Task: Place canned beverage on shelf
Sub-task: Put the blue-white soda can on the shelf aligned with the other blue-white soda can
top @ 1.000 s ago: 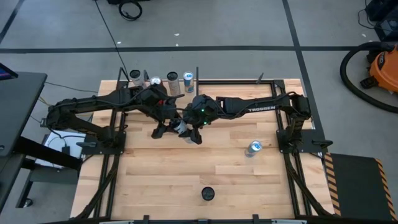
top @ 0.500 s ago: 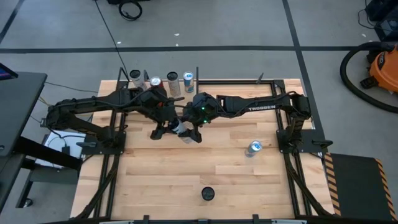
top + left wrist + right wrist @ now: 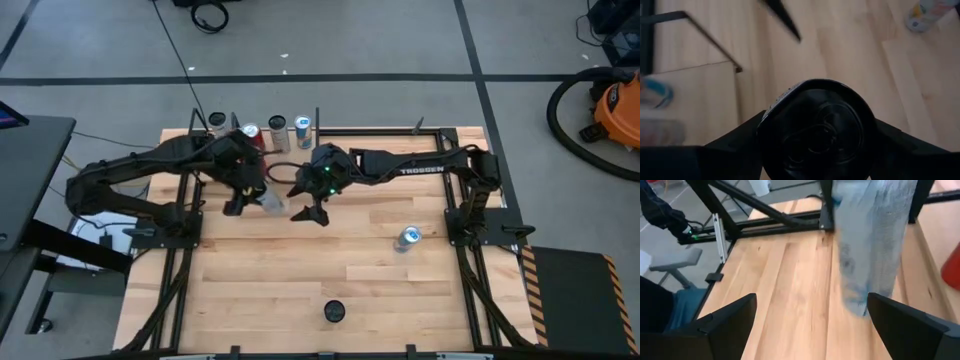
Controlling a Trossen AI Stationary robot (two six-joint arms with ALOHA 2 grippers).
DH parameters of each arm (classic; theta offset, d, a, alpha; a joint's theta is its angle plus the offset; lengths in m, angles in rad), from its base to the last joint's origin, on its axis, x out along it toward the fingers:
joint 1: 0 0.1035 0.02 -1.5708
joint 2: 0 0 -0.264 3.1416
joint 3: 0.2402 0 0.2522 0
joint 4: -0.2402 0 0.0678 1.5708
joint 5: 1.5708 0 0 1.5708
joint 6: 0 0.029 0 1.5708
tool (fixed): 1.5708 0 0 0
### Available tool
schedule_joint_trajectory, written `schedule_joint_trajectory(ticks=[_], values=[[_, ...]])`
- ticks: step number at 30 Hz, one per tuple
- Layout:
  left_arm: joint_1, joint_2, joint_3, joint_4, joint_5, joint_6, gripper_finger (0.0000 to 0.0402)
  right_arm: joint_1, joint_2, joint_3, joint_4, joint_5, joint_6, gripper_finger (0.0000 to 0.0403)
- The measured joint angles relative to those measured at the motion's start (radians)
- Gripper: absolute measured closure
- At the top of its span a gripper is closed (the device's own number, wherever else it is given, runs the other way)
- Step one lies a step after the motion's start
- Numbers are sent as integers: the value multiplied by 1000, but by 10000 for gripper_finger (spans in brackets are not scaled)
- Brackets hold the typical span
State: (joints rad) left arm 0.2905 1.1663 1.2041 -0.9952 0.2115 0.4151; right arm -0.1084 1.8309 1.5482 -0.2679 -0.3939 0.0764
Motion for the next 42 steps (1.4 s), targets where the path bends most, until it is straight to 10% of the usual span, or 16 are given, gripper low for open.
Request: schedule_joint_trajectory(ticks=[14, 42], values=[[343, -55, 0, -264, -88, 51, 136, 0, -77, 0, -42, 6, -36, 17], [724, 13, 0, -216, -76, 116, 136, 0, -79, -1, -116, 8, -153, 18]])
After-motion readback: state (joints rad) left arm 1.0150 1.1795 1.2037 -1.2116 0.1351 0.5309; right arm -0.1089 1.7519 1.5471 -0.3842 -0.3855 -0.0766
